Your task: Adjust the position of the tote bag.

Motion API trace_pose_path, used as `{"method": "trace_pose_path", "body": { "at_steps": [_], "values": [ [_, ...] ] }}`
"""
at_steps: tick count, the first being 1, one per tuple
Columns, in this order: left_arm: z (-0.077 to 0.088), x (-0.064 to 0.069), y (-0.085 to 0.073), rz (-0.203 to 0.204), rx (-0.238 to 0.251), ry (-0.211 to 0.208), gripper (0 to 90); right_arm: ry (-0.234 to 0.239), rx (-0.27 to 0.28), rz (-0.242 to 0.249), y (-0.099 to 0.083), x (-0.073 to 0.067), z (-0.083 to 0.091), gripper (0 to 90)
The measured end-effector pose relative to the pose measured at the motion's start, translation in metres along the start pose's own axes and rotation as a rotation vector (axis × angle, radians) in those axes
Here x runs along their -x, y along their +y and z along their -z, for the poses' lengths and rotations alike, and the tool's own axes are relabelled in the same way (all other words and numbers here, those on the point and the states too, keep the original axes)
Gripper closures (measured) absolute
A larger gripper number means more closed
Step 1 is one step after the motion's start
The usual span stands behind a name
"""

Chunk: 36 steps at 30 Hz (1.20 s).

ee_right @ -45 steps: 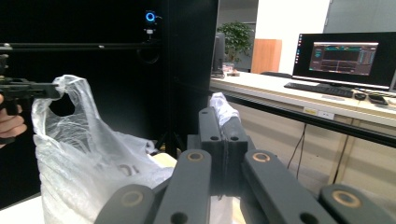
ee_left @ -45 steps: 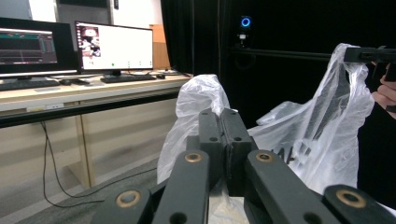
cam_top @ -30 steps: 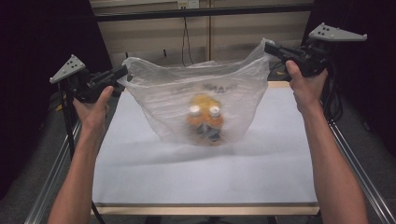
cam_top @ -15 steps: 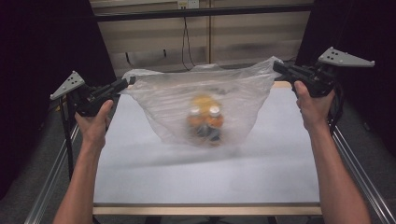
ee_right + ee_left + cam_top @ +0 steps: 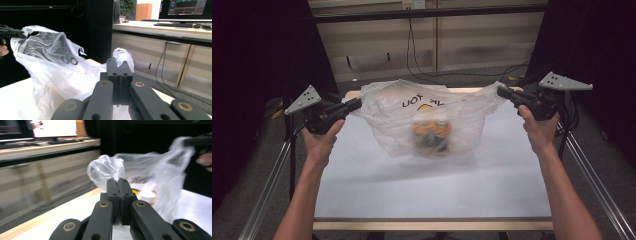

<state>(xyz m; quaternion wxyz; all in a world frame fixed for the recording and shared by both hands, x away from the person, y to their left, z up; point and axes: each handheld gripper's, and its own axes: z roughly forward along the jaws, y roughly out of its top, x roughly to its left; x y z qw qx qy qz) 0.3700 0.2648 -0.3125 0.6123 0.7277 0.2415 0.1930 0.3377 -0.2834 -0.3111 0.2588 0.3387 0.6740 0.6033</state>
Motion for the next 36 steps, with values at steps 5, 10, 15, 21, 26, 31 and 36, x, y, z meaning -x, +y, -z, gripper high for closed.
{"method": "trace_pose_path", "body": {
  "at_steps": [5, 10, 15, 21, 26, 31, 36],
  "values": [
    [-0.004, 0.009, -0.003, -0.028, -0.048, -0.024, 89.7, 0.026, -0.011, 0.003, -0.009, -0.007, -0.001, 90.0],
    [-0.006, 0.008, -0.013, -0.011, -0.053, -0.047, 89.8, 0.047, -0.024, 0.008, -0.014, -0.011, -0.001, 90.0],
    [-0.009, 0.006, -0.025, 0.004, -0.083, -0.052, 89.8, 0.060, -0.045, 0.004, -0.019, -0.011, -0.003, 90.0],
    [-0.014, 0.004, -0.040, 0.014, -0.124, -0.032, 89.8, 0.044, -0.093, -0.015, -0.033, -0.008, -0.009, 90.0],
    [-0.017, -0.001, -0.055, 0.034, -0.167, -0.033, 89.8, 0.040, -0.128, -0.021, -0.044, -0.008, -0.010, 90.0],
    [-0.019, -0.005, -0.073, 0.061, -0.195, -0.030, 89.8, 0.025, -0.171, -0.031, -0.059, -0.004, -0.008, 90.0],
    [-0.016, -0.009, -0.086, 0.073, -0.226, -0.014, 89.8, -0.017, -0.238, -0.045, -0.076, 0.001, -0.006, 90.0]
  ]
}}
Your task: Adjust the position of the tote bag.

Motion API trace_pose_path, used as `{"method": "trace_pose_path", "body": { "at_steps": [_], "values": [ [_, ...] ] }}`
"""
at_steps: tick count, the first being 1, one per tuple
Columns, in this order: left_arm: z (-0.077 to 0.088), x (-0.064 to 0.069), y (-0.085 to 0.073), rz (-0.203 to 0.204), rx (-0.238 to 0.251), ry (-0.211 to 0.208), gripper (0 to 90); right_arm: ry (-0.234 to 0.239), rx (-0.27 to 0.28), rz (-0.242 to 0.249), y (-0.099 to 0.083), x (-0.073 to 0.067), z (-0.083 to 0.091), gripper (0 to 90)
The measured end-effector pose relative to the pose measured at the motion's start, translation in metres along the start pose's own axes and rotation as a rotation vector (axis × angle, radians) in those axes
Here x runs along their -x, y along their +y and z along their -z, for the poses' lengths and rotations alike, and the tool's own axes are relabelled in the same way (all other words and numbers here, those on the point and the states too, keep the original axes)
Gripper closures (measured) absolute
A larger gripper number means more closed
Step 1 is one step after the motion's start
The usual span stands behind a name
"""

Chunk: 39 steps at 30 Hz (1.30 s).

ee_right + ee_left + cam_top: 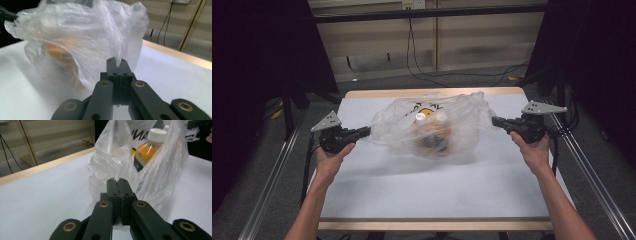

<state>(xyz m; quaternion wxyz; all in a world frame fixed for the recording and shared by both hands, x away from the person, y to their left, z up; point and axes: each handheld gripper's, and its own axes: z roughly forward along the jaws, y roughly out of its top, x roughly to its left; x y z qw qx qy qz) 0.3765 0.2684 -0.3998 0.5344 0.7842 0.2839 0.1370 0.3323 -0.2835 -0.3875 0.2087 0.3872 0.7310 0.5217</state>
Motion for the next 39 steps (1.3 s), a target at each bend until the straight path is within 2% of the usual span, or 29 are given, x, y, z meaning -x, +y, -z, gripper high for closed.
{"method": "trace_pose_path", "body": {
  "at_steps": [3, 4, 5, 9, 11, 12, 13, 15, 16, 19, 20, 22, 24, 28, 29, 31, 32, 34, 35, 36, 38, 39],
  "values": [
    [-0.002, -0.004, -0.010, -0.004, -0.042, 0.007, 89.8, -0.011, -0.026, -0.006, -0.009, 0.003, 0.003, 90.0],
    [-0.003, -0.005, -0.013, 0.010, -0.041, -0.007, 89.8, -0.011, -0.034, -0.012, -0.013, 0.005, 0.003, 90.0],
    [-0.004, -0.006, -0.015, 0.017, -0.043, -0.004, 89.8, -0.011, -0.040, -0.018, -0.016, 0.006, 0.003, 90.0],
    [-0.013, -0.004, -0.019, -0.006, -0.088, 0.009, 89.8, -0.026, -0.074, -0.008, -0.025, 0.005, -0.001, 90.0],
    [-0.016, -0.005, -0.022, -0.012, -0.098, 0.024, 89.8, -0.040, -0.076, -0.018, -0.027, 0.009, -0.004, 90.0],
    [-0.018, -0.005, -0.023, -0.001, -0.101, 0.018, 89.8, -0.037, -0.083, -0.022, -0.029, 0.011, -0.005, 90.0],
    [-0.020, -0.007, -0.025, -0.007, -0.115, 0.022, 89.8, -0.040, -0.088, -0.026, -0.031, 0.013, -0.007, 90.0],
    [-0.025, -0.007, -0.028, -0.011, -0.139, 0.025, 89.9, -0.044, -0.115, -0.033, -0.036, 0.015, -0.012, 90.0],
    [-0.026, -0.007, -0.029, -0.019, -0.154, 0.040, 89.9, -0.052, -0.131, -0.023, -0.038, 0.015, -0.015, 90.0],
    [-0.029, -0.010, -0.032, -0.018, -0.171, 0.042, 89.9, -0.064, -0.165, -0.019, -0.044, 0.016, -0.021, 90.0],
    [-0.031, -0.011, -0.034, -0.005, -0.167, 0.037, 89.8, -0.064, -0.171, -0.019, -0.045, 0.016, -0.023, 90.0],
    [-0.034, -0.012, -0.038, -0.007, -0.193, 0.037, 89.9, -0.062, -0.197, -0.014, -0.049, 0.017, -0.028, 90.0],
    [-0.037, -0.013, -0.042, -0.003, -0.199, 0.035, 89.9, -0.058, -0.209, -0.022, -0.053, 0.018, -0.031, 90.0],
    [-0.040, -0.013, -0.041, -0.010, -0.197, 0.065, 89.9, -0.062, -0.230, -0.009, -0.056, 0.018, -0.039, 90.0],
    [-0.039, -0.014, -0.038, 0.014, -0.165, 0.071, 89.9, -0.065, -0.229, -0.010, -0.057, 0.018, -0.040, 90.0],
    [-0.034, -0.016, -0.032, 0.028, -0.118, 0.081, 89.9, -0.064, -0.182, -0.021, -0.050, 0.018, -0.037, 90.0],
    [-0.031, -0.018, -0.029, 0.023, -0.107, 0.094, 89.9, -0.066, -0.149, -0.028, -0.044, 0.018, -0.032, 90.0],
    [-0.031, -0.021, -0.031, 0.057, -0.093, 0.094, 89.9, -0.065, -0.081, -0.053, -0.034, 0.019, -0.023, 90.0],
    [-0.036, -0.021, -0.035, 0.036, -0.129, 0.110, 89.9, -0.081, -0.079, -0.049, -0.033, 0.019, -0.022, 90.0],
    [-0.040, -0.019, -0.037, 0.020, -0.164, 0.133, 89.9, -0.098, -0.105, -0.038, -0.035, 0.018, -0.026, 90.0],
    [-0.049, -0.019, -0.044, 0.030, -0.218, 0.123, 89.9, -0.115, -0.159, -0.014, -0.042, 0.015, -0.036, 90.0],
    [-0.053, -0.020, -0.047, 0.014, -0.253, 0.129, 89.9, -0.114, -0.179, -0.004, -0.045, 0.014, -0.040, 90.0]
  ]
}}
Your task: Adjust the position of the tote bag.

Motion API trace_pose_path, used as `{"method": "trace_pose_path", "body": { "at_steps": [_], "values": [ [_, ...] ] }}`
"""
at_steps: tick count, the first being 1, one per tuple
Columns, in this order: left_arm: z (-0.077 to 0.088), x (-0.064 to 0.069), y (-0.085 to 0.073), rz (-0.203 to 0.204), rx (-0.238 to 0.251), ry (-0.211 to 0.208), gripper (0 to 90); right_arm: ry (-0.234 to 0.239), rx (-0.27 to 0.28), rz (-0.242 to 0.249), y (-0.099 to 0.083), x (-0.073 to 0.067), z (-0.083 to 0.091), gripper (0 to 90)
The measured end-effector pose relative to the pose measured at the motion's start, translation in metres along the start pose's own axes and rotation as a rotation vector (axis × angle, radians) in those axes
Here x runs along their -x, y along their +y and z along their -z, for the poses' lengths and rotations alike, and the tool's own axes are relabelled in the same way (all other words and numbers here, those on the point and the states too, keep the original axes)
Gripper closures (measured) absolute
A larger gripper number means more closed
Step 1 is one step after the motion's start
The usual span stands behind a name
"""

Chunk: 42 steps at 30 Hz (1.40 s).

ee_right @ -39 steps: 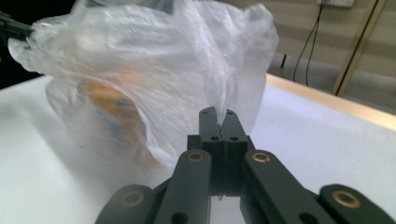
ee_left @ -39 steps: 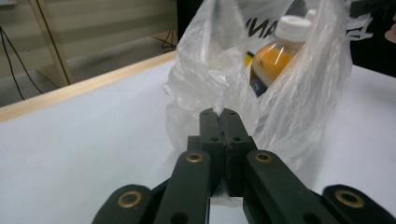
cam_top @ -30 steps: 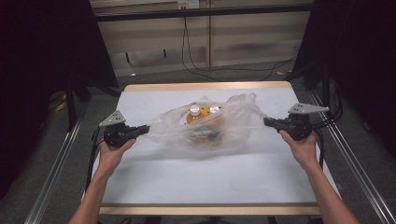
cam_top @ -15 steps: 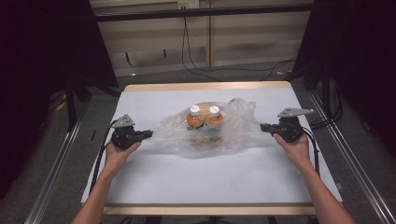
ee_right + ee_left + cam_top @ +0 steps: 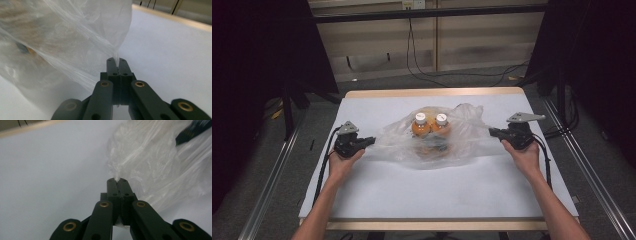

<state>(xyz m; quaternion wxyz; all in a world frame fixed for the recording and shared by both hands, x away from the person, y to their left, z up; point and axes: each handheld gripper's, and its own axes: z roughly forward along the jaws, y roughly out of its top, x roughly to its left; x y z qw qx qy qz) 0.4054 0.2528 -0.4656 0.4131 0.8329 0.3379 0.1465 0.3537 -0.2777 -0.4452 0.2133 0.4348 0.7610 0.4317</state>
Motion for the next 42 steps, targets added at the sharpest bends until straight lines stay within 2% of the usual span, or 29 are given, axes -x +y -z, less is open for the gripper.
{"method": "trace_pose_path", "body": {
  "at_steps": [1, 2, 3, 4, 5, 7, 8, 12, 13, 15, 16, 17, 19, 20, 21, 22, 23, 24, 26, 28, 29, 31, 33, 36, 39, 42],
  "values": [
    [-0.002, -0.001, -0.002, -0.023, -0.031, 0.009, 89.9, 0.000, -0.025, 0.005, -0.002, -0.001, -0.004, 90.0],
    [-0.004, -0.001, -0.004, -0.013, -0.033, -0.004, 89.9, 0.006, -0.043, 0.008, -0.005, -0.001, -0.007, 90.0],
    [-0.004, -0.002, -0.005, -0.018, -0.043, -0.019, 89.9, 0.007, -0.052, 0.012, -0.006, 0.000, -0.008, 90.0],
    [-0.004, -0.002, -0.006, -0.022, -0.051, -0.015, 89.9, 0.006, -0.063, 0.012, -0.008, 0.002, -0.009, 90.0],
    [-0.004, -0.002, -0.007, -0.023, -0.054, -0.035, 89.9, 0.016, -0.073, 0.016, -0.010, 0.004, -0.009, 90.0],
    [-0.006, 0.004, -0.008, -0.054, -0.083, -0.050, 89.9, 0.035, -0.111, 0.018, -0.018, 0.007, -0.012, 90.0],
    [-0.007, 0.006, -0.008, -0.072, -0.100, -0.049, 89.9, 0.036, -0.149, 0.033, -0.022, 0.007, -0.014, 90.0],
    [-0.006, 0.016, -0.010, -0.118, -0.133, -0.052, 89.9, 0.032, -0.230, 0.058, -0.033, 0.006, -0.018, 90.0],
    [-0.006, 0.016, -0.011, -0.122, -0.137, -0.054, 89.9, 0.035, -0.228, 0.057, -0.034, 0.005, -0.017, 90.0],
    [-0.006, 0.016, -0.015, -0.105, -0.134, -0.061, 89.8, 0.038, -0.233, 0.063, -0.034, 0.005, -0.015, 90.0],
    [-0.006, 0.014, -0.016, -0.078, -0.117, -0.072, 89.8, 0.043, -0.236, 0.037, -0.035, 0.005, -0.014, 90.0],
    [-0.005, 0.013, -0.016, -0.078, -0.130, -0.075, 89.8, 0.051, -0.227, 0.033, -0.037, 0.007, -0.013, 90.0],
    [-0.005, 0.012, -0.019, -0.035, -0.106, -0.088, 89.4, 0.046, -0.214, 0.023, -0.039, 0.007, -0.012, 90.0],
    [-0.004, 0.012, -0.019, -0.047, -0.114, -0.081, 89.1, 0.043, -0.214, 0.020, -0.039, 0.007, -0.012, 90.0],
    [-0.004, 0.012, -0.020, -0.036, -0.104, -0.099, 88.8, 0.040, -0.213, 0.023, -0.039, 0.006, -0.012, 90.0],
    [-0.004, 0.012, -0.021, -0.026, -0.092, -0.104, 88.1, 0.030, -0.215, 0.035, -0.038, 0.004, -0.012, 90.0],
    [-0.004, 0.012, -0.021, -0.021, -0.089, -0.103, 87.0, 0.039, -0.212, 0.038, -0.039, 0.003, -0.012, 88.8],
    [-0.002, 0.012, -0.021, -0.021, -0.094, -0.096, 84.3, 0.047, -0.210, 0.028, -0.039, 0.003, -0.011, 83.9],
    [-0.001, 0.012, -0.020, -0.005, -0.073, -0.087, 73.1, 0.043, -0.193, 0.033, -0.040, 0.005, -0.009, 74.4],
    [0.001, 0.012, -0.019, 0.009, -0.061, -0.091, 66.7, 0.020, -0.163, 0.038, -0.037, 0.006, -0.005, 60.8],
    [0.002, 0.011, -0.019, 0.003, -0.055, -0.087, 63.2, 0.018, -0.144, 0.028, -0.036, 0.006, -0.001, 57.8],
    [0.006, 0.011, -0.016, 0.019, -0.031, -0.086, 51.9, 0.036, -0.103, 0.014, -0.034, 0.007, 0.005, 50.8],
    [0.012, 0.011, -0.013, 0.029, 0.003, -0.084, 45.5, 0.046, -0.076, 0.004, -0.032, 0.006, 0.010, 43.3],
    [0.023, 0.012, -0.007, 0.041, 0.043, -0.111, 36.1, 0.078, -0.027, -0.017, -0.029, 0.004, 0.017, 35.2],
    [0.034, 0.017, -0.004, 0.031, 0.047, -0.104, 29.0, 0.081, -0.011, -0.015, -0.026, -0.001, 0.022, 28.8],
    [0.050, 0.024, -0.005, 0.009, 0.076, -0.092, 26.0, 0.078, 0.011, -0.003, -0.022, -0.007, 0.028, 28.6]
  ]
}}
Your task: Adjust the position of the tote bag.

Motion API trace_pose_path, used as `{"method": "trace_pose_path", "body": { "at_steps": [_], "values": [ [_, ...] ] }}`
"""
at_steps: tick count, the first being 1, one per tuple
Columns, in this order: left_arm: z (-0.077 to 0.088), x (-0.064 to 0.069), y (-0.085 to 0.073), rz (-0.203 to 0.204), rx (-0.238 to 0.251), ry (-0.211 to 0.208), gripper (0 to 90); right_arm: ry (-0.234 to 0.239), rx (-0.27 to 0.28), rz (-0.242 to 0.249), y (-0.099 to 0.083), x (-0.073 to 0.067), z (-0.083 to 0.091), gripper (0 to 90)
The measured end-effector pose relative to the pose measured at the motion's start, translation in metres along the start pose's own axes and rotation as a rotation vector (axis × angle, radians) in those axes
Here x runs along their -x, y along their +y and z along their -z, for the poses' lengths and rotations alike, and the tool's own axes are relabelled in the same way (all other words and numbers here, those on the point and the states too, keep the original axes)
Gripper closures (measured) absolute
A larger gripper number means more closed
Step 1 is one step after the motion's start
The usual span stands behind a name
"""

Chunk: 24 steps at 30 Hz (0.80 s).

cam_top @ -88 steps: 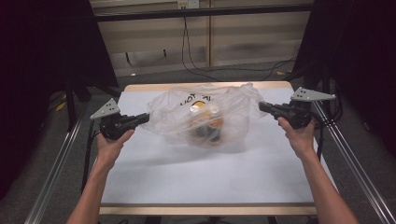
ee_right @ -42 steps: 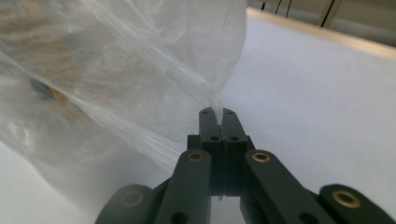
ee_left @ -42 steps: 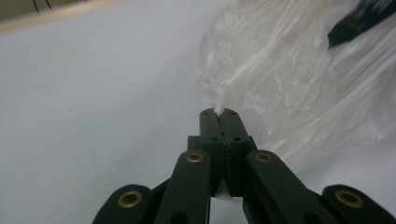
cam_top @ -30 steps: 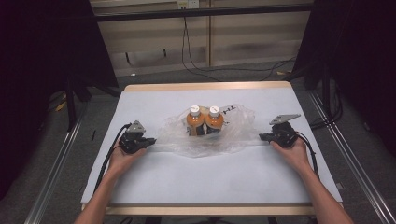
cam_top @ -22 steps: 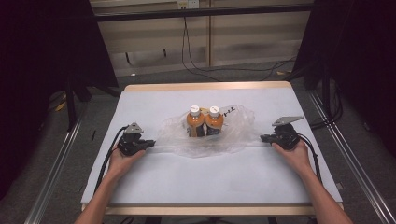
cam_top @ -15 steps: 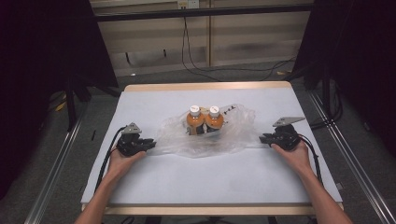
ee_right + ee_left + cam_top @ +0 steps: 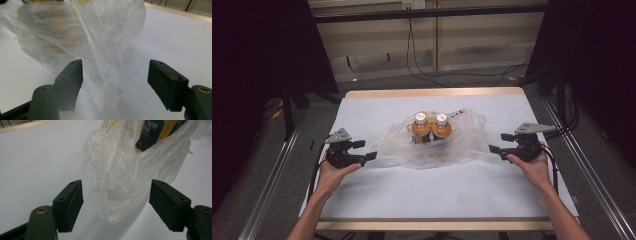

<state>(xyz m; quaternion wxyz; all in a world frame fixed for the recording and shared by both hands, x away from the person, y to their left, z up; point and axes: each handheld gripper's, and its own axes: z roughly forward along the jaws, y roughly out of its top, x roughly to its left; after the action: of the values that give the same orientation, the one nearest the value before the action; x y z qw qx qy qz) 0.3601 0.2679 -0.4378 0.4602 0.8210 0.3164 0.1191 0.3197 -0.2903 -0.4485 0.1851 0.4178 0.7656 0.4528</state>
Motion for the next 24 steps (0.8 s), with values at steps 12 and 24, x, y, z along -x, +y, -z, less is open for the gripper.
{"method": "trace_pose_path", "body": {
  "at_steps": [12, 24],
  "values": [
    [0.006, 0.021, 0.022, -0.073, 0.067, -0.062, 61.0, 0.128, 0.112, 0.051, 0.039, -0.030, 0.003, 63.7],
    [-0.066, 0.038, 0.064, -0.170, -0.041, -0.151, 82.2, 0.219, 0.045, 0.113, 0.084, -0.044, -0.047, 90.0]
  ]
}}
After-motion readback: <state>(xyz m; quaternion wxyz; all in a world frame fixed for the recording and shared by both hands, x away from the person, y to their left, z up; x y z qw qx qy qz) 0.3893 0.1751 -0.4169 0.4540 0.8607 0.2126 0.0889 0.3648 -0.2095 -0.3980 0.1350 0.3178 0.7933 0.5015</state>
